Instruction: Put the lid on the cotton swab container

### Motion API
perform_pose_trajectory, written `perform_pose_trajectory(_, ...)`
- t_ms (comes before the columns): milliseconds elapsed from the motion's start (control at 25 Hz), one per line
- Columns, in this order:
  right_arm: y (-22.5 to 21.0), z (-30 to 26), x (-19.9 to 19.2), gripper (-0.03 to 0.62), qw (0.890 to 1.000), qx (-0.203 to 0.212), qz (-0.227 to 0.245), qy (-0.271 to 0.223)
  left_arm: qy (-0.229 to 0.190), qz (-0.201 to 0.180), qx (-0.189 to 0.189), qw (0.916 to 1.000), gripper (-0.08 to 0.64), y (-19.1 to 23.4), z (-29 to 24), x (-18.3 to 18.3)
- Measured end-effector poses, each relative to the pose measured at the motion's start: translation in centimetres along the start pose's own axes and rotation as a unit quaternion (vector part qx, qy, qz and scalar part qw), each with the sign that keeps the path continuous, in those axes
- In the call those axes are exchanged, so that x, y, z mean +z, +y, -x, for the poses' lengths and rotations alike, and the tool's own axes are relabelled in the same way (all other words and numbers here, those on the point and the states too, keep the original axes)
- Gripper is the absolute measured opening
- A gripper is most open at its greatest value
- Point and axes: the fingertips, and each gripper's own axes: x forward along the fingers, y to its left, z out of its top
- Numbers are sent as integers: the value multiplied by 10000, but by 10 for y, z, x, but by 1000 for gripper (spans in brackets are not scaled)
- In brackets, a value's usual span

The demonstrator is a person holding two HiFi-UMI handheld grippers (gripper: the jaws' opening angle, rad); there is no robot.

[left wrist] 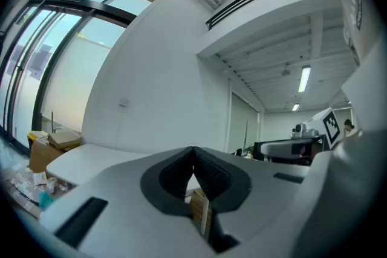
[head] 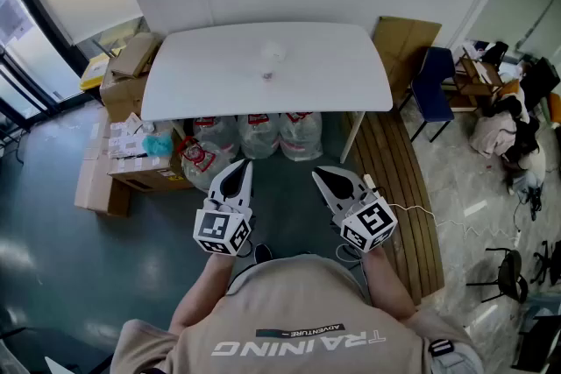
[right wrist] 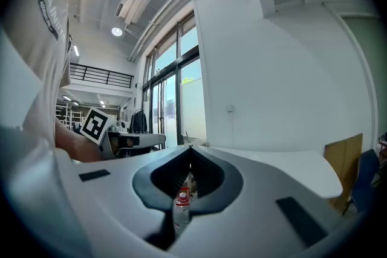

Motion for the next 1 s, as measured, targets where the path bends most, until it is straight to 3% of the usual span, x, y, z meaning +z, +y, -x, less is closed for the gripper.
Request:
perform_pose_trajectory(440, 8, -22, 7, 18, 9998, -2, 212, 14, 106, 47, -50, 9999, 12, 15, 3, -8)
perform_pose_trajectory(1000, -4, -63, -4, 18, 9981, -619, 1, -71, 163, -84, -511, 9985, 12, 57, -16, -7)
